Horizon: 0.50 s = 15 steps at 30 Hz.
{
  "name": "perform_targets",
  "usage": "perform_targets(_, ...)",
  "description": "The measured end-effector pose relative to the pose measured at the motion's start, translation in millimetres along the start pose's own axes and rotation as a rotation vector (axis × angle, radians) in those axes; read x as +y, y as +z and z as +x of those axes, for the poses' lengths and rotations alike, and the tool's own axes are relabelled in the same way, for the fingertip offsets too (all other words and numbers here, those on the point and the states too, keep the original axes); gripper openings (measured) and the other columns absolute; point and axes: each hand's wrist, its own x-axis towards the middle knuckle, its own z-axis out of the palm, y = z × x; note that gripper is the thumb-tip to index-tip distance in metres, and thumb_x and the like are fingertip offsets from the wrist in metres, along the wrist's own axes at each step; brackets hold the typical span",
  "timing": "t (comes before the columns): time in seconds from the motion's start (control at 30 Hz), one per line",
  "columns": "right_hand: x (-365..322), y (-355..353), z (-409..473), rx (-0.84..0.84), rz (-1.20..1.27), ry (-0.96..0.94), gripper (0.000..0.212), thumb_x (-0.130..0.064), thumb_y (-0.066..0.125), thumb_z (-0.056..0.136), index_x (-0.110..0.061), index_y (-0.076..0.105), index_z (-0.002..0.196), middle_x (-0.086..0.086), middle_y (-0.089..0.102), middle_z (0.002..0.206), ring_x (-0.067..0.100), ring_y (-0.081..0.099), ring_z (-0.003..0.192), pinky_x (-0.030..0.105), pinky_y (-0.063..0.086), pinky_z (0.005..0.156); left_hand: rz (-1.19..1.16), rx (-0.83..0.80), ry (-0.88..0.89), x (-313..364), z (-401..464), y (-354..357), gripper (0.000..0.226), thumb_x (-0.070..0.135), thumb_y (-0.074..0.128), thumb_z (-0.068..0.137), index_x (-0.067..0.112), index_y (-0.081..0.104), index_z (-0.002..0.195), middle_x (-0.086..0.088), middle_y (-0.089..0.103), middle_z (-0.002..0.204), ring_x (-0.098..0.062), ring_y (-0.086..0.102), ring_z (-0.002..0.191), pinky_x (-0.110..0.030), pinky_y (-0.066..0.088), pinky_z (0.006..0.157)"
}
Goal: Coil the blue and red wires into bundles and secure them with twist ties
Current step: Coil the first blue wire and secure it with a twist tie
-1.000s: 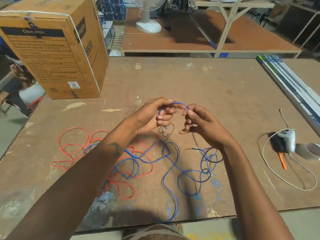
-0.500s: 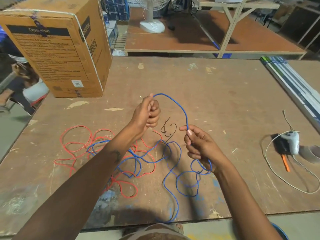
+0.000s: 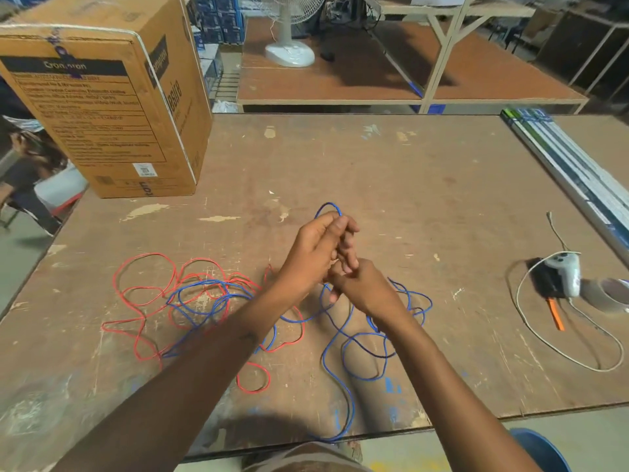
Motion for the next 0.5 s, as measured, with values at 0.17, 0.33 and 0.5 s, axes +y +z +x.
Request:
perform_targets(0.17, -7, 5, -31, -0.067, -0.144, -0.176, 0.015, -0.021, 0.068, 0.103, -0.029, 0.077, 0.112, -0.009, 0.076, 0.084, -0.005, 0.058, 0.058, 0.016, 0.040, 0.061, 0.468, -0.041, 0.116, -6, 14, -21, 0.031, 0.024, 0.041, 0.116, 0.016, 0.070, 0.108, 0.000, 0.077, 0.080, -0.023, 0.074, 0.076, -0.037, 0.060, 0.075)
perform_targets(0.33, -2, -24, -54, -0.426, 0.165, -0.093, 0.046, 0.002, 0.069, 0.101, -0.018, 0.060, 0.141, -0.006, 0.068, 0.084, 0.005, 0.065, 0.055, 0.017, 0.050, 0.057, 0.998, -0.182, 0.220, -31, 19, -51, 0.015, 0.018, 0.049, 0.112, 0.021, 0.064, 0.114, 0.012, 0.078, 0.092, -0.003, 0.072, 0.087, -0.032, 0.057, 0.085)
perform_targets(0.5, -6, -68, -51, -0.342, -0.197, -0.177, 0.015, -0.006, 0.073, 0.100, -0.020, 0.076, 0.106, -0.005, 0.076, 0.090, 0.016, 0.075, 0.062, 0.025, 0.056, 0.062, 1.244, -0.350, 0.059, -28, 15, -62, 0.029, 0.043, 0.042, 0.113, 0.035, 0.069, 0.113, 0.019, 0.066, 0.072, -0.003, 0.063, 0.074, -0.029, 0.053, 0.076)
